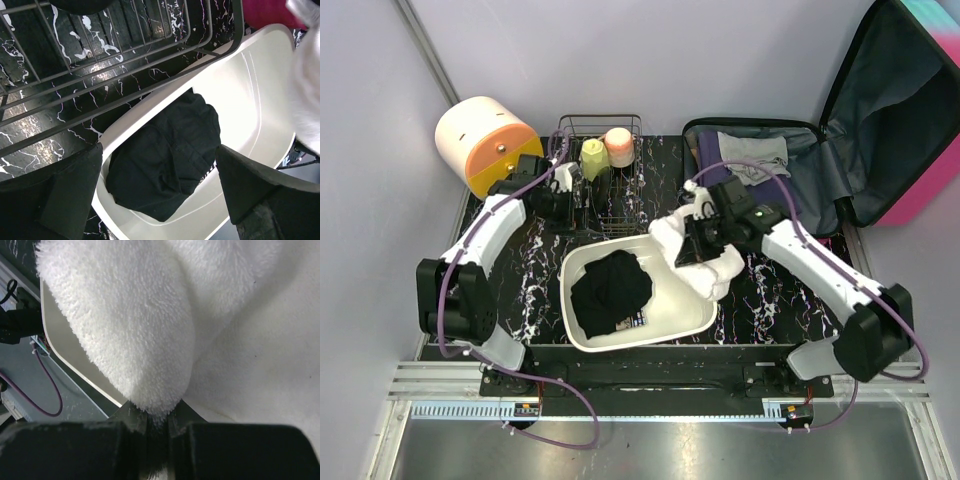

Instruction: Open, take out, and arrange the luggage

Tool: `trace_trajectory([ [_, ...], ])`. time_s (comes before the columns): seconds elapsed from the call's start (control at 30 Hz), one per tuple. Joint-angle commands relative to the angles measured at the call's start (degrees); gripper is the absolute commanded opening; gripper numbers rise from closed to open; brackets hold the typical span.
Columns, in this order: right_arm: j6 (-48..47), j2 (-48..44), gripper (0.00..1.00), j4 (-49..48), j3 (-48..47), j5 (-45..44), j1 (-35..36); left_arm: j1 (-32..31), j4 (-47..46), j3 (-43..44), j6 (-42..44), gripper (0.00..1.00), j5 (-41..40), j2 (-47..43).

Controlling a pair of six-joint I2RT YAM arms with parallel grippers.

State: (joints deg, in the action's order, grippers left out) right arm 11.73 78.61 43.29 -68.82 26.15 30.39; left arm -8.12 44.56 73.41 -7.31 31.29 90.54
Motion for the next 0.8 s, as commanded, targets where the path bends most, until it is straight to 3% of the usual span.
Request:
trace_trajectory([
  [0.0,4.71,5.58,0.00,-3.03,-0.09,0.91,4.23,0.03,-6.31,-2.29,-3.85,0.99,-1.49,-4.40],
  [0.23,8.74,11.13,0.00,-8.47,1.05,1.10,4.76,0.03,-7.81,-7.39,-4.55,0.99,-2.63,-8.80],
  [0.47,21.29,12.35,0.00,-18.14,5.00,2.50,6.08,0.38,-7.82,-10.39,-5.26,0.99,-4.30,-13.37],
  [0.7,29.84,13.06,0.00,-28.43,10.90,-3.64,8.89,1.09,-6.41,-9.42,-4.56,0.99,-4.75,-13.55],
  [0.73,30.28,13.41,0.01,-28.70,10.90,-5.48,9.59,1.09,-6.15,-9.25,-4.29,0.99,-4.83,-13.46],
  [0.77,30.63,14.02,0.12,-28.78,10.81,-6.63,9.95,1.09,-5.80,-9.16,-4.29,0.99,-5.27,-13.64],
])
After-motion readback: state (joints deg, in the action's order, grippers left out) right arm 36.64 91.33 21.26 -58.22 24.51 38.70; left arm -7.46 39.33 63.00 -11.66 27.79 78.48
